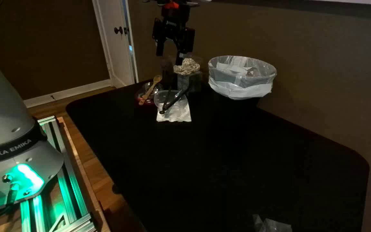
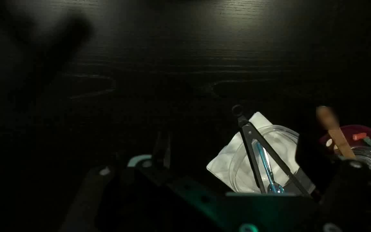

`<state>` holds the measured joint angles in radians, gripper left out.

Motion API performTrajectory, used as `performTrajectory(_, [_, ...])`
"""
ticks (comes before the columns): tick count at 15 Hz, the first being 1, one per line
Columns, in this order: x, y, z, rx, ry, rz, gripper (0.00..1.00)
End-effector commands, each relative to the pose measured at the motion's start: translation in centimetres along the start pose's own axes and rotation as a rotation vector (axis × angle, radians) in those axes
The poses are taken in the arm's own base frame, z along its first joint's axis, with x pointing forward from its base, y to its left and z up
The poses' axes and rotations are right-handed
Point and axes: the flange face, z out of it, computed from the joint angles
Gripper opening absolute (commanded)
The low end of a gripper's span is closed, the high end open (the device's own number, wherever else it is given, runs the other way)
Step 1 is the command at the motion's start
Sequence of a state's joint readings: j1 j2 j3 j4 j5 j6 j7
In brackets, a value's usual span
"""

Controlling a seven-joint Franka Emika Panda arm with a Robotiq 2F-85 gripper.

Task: Put the tongs, silver spoon and blue pencil on the table.

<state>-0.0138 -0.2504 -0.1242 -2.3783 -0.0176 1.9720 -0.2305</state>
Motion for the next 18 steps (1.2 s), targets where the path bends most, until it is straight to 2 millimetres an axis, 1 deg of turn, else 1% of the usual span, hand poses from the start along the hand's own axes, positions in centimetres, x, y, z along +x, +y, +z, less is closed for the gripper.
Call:
performTrajectory(1, [0.0, 0.0, 0.0, 0.0, -0.001, 0.0, 1.0])
performTrajectory(8, [0.0, 0.0, 0.0, 0.0, -0.001, 0.0, 1.0])
performTrajectory(9, [-0.1, -0.9, 0.0, 0.007, 0.013, 0.004, 1.0])
performTrajectory(10, [0.0, -1.7, 0.3, 0.016, 0.018, -0.001, 1.0])
performTrajectory(12, [-0.1, -4.5, 1.8, 0.056, 0.031, -0.036, 1.0])
performTrajectory(13, [-0.1, -6.1, 2.5, 0.077, 0.031, -0.056, 1.0])
performTrajectory(16, [0.4, -11.9, 4.8, 0.079, 0.021, -0.168, 1.0])
performTrajectory(18, [0.5, -14.5, 6.0, 0.097, -0.008, -0.243, 1.0])
